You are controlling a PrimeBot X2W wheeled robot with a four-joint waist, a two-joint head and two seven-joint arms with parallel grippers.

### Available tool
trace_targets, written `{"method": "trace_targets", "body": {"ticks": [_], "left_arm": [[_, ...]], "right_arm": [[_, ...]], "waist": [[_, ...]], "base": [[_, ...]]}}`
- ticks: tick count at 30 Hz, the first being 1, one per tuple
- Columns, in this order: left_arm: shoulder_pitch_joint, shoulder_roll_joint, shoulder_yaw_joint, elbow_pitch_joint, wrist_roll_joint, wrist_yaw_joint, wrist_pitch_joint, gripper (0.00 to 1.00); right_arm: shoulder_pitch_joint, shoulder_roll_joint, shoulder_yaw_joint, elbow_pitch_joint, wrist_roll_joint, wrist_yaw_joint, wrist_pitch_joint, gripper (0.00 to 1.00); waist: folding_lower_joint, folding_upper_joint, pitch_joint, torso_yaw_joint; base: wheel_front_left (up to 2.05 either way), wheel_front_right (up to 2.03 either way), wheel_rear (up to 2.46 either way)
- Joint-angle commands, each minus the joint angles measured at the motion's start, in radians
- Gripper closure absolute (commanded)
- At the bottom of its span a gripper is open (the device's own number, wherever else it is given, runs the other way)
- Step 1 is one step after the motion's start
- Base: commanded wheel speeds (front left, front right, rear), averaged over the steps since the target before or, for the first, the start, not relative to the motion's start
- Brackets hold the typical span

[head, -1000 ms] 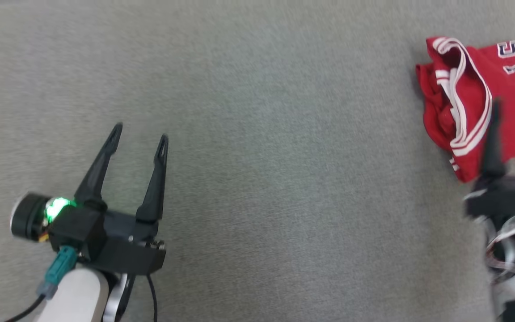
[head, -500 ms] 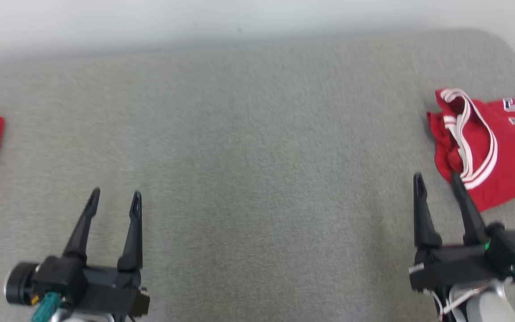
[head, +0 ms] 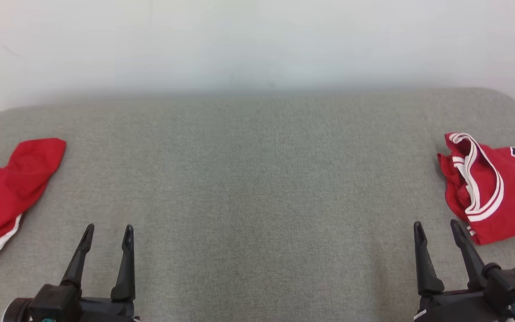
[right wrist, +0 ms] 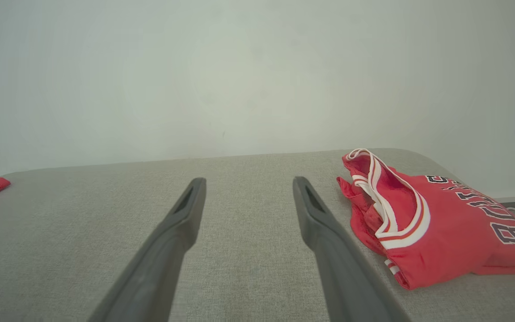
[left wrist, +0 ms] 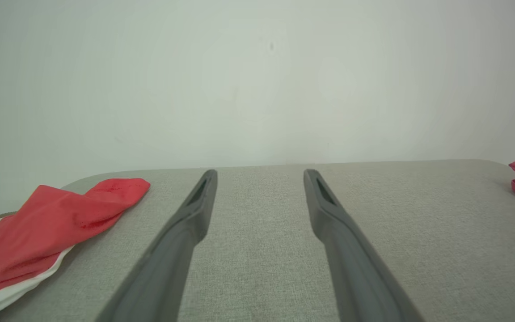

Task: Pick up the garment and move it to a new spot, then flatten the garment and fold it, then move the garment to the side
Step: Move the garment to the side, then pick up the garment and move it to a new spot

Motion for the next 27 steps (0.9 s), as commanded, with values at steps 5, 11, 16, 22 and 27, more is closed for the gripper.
{"method": "trace_targets", "body": {"ticks": [5, 11, 16, 22, 27], "left_arm": [[0.032, 0.015, 0.005, 0.016, -0.009, 0.009, 0.003, 0.0], [0.04, 0.022, 0.003, 0.019, -0.004, 0.018, 0.015, 0.0], [0.047, 0.026, 0.006, 0.015, -0.013, 0.024, 0.016, 0.0], [0.041, 0.027, 0.005, 0.018, -0.018, 0.024, 0.014, 0.0], [0.048, 0.023, 0.003, 0.019, -0.018, 0.025, 0.011, 0.0]], "right_arm": [[0.049, -0.001, 0.015, -0.041, -0.025, -0.001, 0.03, 0.0], [0.076, -0.001, 0.026, -0.071, -0.035, -0.001, 0.057, 0.0], [0.086, -0.006, 0.036, -0.085, -0.035, -0.001, 0.061, 0.0], [0.091, -0.004, 0.037, -0.091, -0.023, -0.001, 0.064, 0.0], [0.092, 0.0, 0.035, -0.093, -0.017, -0.001, 0.064, 0.0]], "waist": [[0.0002, 0.0002, -0.046, 0.02], [0.0002, 0.0002, -0.053, 0.022], [0.0002, 0.0002, -0.056, 0.022], [0.0002, 0.0002, -0.056, 0.025], [0.0002, 0.0002, -0.055, 0.026]], "base": [[0.0, 0.0, 0.0], [0.0, 0.0, 0.0], [0.0, 0.0, 0.0], [0.0, 0.0, 0.0], [0.0, 0.0, 0.0]]}}
